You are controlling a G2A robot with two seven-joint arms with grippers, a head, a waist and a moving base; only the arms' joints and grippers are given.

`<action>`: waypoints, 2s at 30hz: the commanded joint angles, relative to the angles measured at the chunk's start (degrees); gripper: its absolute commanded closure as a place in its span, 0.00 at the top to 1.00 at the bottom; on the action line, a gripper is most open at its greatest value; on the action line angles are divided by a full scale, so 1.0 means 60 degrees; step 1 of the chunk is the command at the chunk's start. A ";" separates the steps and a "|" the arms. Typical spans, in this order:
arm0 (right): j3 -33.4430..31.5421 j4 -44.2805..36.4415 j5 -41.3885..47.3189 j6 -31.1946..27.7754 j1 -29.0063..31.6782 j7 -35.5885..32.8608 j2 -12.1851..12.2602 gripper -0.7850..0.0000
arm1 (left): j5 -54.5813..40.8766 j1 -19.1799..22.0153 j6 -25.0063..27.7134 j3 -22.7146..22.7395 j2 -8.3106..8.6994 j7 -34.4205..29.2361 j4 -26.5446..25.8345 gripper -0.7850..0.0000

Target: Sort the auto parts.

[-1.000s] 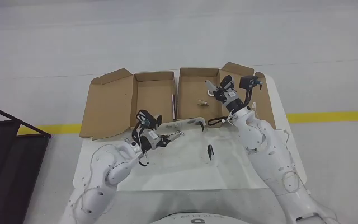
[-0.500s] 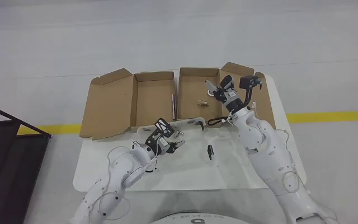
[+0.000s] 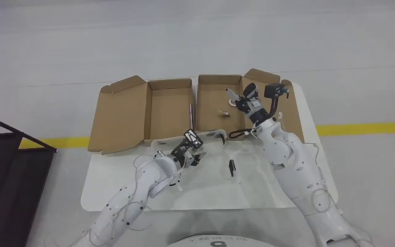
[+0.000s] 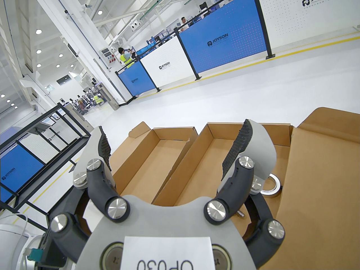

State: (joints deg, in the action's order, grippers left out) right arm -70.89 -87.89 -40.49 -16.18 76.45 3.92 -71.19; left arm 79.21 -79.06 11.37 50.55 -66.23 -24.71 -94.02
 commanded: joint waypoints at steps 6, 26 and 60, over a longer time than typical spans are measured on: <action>0.0000 0.0000 0.0000 0.0000 0.0000 0.0000 0.0000 1.00 | 0.0275 0.0353 -0.0207 -0.0221 -0.0133 -0.0138 0.0493 0.49; 0.0000 0.0000 0.0000 0.0000 0.0000 0.0000 0.0000 1.00 | 0.0056 0.0127 0.0634 0.0229 -0.0077 -0.0878 0.0399 0.00; 0.0000 0.0000 0.0000 0.0000 0.0000 0.0000 0.0000 1.00 | -1.7839 -0.0498 0.2092 0.4531 0.0920 -0.7298 0.0258 0.00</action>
State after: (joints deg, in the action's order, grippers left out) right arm -70.89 -87.90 -40.49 -16.18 76.45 3.92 -71.19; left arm -21.35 -82.71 25.75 77.84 -60.72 -65.92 -94.02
